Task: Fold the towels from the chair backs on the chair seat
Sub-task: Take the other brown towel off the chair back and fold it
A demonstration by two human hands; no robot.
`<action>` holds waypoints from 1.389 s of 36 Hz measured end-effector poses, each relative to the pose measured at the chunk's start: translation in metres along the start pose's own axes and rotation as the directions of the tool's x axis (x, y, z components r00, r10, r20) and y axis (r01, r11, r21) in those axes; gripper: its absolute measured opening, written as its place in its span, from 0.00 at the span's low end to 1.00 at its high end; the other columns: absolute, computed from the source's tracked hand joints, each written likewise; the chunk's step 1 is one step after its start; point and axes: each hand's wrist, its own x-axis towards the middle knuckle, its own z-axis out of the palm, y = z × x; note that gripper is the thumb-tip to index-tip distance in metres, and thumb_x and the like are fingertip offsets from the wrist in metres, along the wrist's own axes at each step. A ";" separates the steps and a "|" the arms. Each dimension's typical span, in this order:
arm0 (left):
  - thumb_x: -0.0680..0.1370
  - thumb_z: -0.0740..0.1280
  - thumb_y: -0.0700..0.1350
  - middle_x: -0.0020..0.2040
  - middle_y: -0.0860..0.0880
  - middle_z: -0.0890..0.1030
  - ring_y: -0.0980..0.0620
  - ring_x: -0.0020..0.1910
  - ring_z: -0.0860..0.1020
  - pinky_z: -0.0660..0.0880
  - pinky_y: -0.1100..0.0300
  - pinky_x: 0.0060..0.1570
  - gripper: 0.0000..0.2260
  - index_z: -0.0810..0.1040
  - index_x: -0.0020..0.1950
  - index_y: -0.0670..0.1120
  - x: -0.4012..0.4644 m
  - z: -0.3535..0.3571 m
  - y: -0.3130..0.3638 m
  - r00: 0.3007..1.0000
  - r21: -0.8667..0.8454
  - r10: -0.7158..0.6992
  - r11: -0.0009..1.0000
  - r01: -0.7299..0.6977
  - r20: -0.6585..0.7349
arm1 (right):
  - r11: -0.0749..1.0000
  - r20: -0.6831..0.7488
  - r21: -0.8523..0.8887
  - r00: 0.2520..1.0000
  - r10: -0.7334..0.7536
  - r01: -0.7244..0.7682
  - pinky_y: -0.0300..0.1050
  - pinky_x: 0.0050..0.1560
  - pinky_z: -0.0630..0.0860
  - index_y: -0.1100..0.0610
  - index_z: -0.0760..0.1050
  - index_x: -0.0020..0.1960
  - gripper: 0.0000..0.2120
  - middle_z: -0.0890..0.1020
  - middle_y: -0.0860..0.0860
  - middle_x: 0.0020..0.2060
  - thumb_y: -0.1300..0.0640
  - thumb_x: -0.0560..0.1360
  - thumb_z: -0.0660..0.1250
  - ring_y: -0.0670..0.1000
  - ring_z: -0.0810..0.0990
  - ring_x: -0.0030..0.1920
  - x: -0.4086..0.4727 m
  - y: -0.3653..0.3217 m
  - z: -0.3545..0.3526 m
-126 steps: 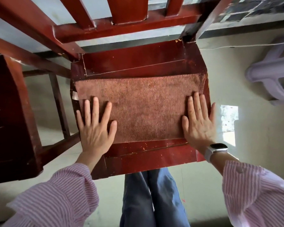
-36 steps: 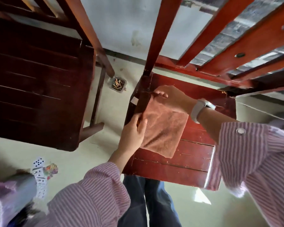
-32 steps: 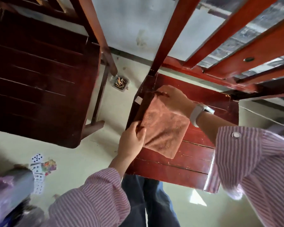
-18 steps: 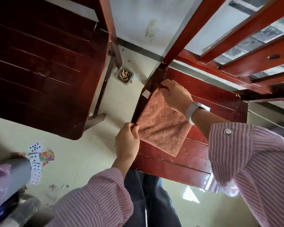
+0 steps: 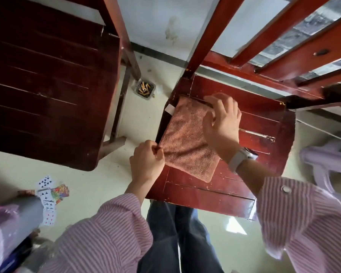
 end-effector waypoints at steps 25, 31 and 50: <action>0.77 0.53 0.53 0.76 0.43 0.55 0.41 0.75 0.53 0.49 0.42 0.72 0.26 0.54 0.74 0.50 0.055 0.012 0.063 0.552 0.589 0.735 0.259 -0.766 0.394 | 0.744 0.146 0.026 0.738 0.658 -0.668 0.55 0.62 0.65 0.58 0.64 0.67 0.31 0.73 0.55 0.60 0.39 0.72 0.58 0.57 0.69 0.62 -0.113 0.041 0.024; 0.77 0.46 0.58 0.76 0.42 0.52 0.40 0.74 0.52 0.46 0.41 0.71 0.27 0.51 0.75 0.53 0.071 0.015 0.077 0.616 0.599 0.645 0.292 -0.745 0.452 | 0.579 0.341 0.100 0.574 0.744 -0.809 0.53 0.57 0.71 0.58 0.68 0.51 0.18 0.77 0.56 0.51 0.46 0.71 0.65 0.58 0.75 0.55 -0.117 0.036 0.023; 0.76 0.56 0.47 0.73 0.41 0.62 0.41 0.73 0.58 0.57 0.45 0.69 0.23 0.63 0.71 0.43 0.001 0.054 0.111 0.614 0.494 0.745 0.443 -0.748 0.263 | 0.942 -0.094 -0.215 0.966 0.243 -0.258 0.60 0.71 0.49 0.61 0.66 0.69 0.25 0.65 0.63 0.69 0.57 0.73 0.50 0.62 0.61 0.71 -0.076 0.114 -0.029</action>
